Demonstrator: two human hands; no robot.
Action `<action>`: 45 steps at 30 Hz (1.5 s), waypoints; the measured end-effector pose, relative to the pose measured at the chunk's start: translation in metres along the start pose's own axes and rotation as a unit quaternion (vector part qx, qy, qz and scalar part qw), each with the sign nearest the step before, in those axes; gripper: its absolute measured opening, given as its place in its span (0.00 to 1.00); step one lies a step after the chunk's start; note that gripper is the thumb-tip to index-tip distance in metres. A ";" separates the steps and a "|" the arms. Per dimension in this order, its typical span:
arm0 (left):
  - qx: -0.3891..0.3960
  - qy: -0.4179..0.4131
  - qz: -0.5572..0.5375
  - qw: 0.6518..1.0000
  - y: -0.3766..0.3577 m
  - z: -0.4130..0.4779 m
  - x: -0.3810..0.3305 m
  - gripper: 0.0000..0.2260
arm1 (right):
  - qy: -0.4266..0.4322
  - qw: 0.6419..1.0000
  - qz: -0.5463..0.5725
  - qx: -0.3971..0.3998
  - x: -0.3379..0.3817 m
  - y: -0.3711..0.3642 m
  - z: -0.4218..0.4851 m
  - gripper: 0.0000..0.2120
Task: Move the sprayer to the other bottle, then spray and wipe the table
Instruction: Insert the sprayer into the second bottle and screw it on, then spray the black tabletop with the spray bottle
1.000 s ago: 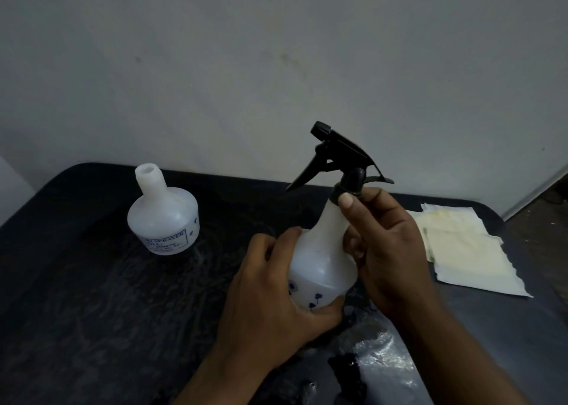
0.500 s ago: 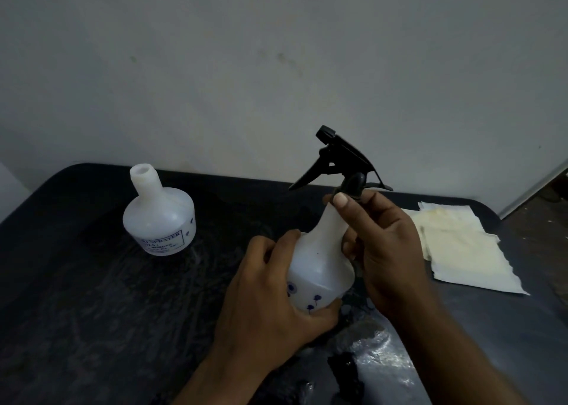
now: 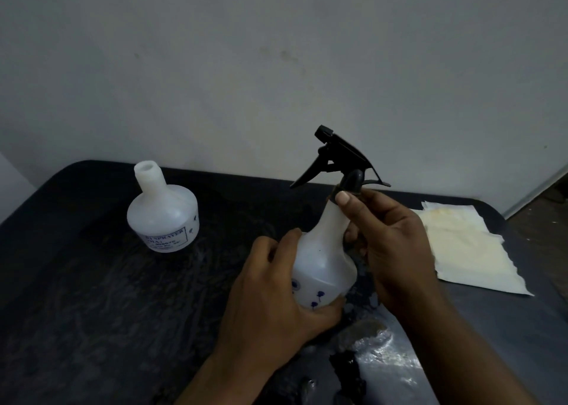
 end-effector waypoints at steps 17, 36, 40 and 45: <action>-0.064 0.008 -0.079 0.995 0.049 0.022 0.032 0.28 | 0.022 0.996 -0.024 0.087 0.000 0.006 0.003 0.15; -0.130 0.248 -0.069 0.957 0.067 0.032 0.170 0.44 | -0.266 0.803 -0.334 0.416 -0.042 -0.021 -0.042 0.08; -0.159 0.259 -0.037 0.952 0.075 0.030 0.170 0.36 | -0.268 0.788 -0.372 0.411 -0.055 -0.031 -0.050 0.06; -0.247 0.228 -0.070 0.939 0.131 0.028 0.153 0.34 | -0.265 0.763 -0.460 0.369 -0.064 -0.028 -0.048 0.12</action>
Point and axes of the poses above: each hand's wrist, its own z-axis towards the middle knuckle, its own y-axis out of the back of the hand, x = y × z, the point moved 7 cm from there along z, towards the middle knuckle, and after that the axes turned 14 degrees about z, right-handed, at the moved point
